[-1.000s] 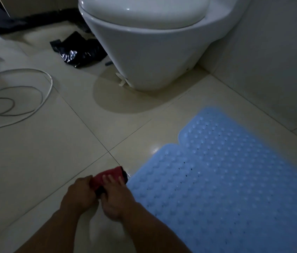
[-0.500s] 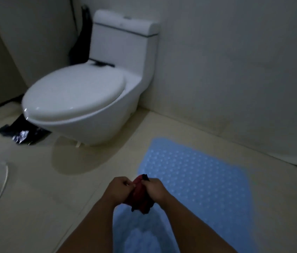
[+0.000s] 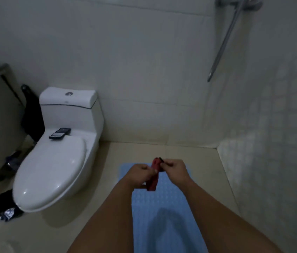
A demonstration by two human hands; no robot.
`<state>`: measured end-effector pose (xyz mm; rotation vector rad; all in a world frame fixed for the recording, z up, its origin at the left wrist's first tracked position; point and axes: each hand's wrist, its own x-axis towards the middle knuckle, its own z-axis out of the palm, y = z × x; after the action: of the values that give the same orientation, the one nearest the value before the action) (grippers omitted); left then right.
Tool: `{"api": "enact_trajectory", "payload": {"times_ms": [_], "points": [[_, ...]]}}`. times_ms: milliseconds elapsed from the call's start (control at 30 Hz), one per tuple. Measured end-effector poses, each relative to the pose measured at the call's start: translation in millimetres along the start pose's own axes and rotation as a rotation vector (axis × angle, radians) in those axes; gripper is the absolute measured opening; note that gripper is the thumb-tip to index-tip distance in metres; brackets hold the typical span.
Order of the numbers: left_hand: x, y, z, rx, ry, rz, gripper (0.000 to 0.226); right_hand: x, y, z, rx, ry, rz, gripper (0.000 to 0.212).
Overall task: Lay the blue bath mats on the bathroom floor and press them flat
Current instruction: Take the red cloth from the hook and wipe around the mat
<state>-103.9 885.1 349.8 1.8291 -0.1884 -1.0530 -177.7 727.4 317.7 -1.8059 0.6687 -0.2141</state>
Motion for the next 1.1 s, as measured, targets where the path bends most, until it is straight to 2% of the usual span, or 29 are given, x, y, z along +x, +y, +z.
{"api": "enact_trajectory", "payload": {"times_ms": [100,200,300,367,400,433,533,633,733,933,1100], "points": [[-52.3,62.9,2.9,0.087,-0.094,-0.012,0.011,-23.8,-69.1,-35.1,0.018,0.041,0.020,0.022],[-88.6,106.9,2.2,0.212,-0.095,0.054,0.010,-42.3,-125.0,-68.3,0.018,0.036,0.038,0.027],[-98.7,137.4,-3.3,0.390,0.148,0.262,0.008,-49.2,-166.2,-96.6,0.045,0.033,0.034,0.029],[-102.8,156.1,-2.7,0.402,0.248,0.357,0.027,-51.3,-185.1,-112.4,0.080,0.041,0.003,0.025],[-103.6,166.5,0.1,0.364,0.246,0.412,0.036,-52.3,-193.9,-120.6,0.094,0.046,-0.012,0.021],[-108.2,178.1,4.2,0.307,0.204,0.443,0.037,-52.7,-201.4,-128.0,0.095,0.048,-0.027,0.016],[-113.1,208.3,22.4,0.122,0.076,0.471,0.024,-46.5,-215.3,-153.7,0.070,0.050,-0.083,0.013],[-112.3,229.1,36.4,0.137,0.091,0.476,0.021,-39.8,-226.6,-181.0,0.065,0.036,-0.084,0.011],[-113.7,252.6,48.0,0.179,0.110,0.473,0.008,-28.8,-237.8,-207.9,0.045,0.001,-0.092,0.016],[-106.7,296.0,74.1,0.239,0.211,0.538,0.030,-5.0,-249.3,-258.8,0.017,0.007,-0.182,0.015],[-110.7,316.8,86.6,0.420,0.479,0.591,0.041,13.5,-254.6,-258.0,0.043,-0.009,-0.289,0.008]]}}
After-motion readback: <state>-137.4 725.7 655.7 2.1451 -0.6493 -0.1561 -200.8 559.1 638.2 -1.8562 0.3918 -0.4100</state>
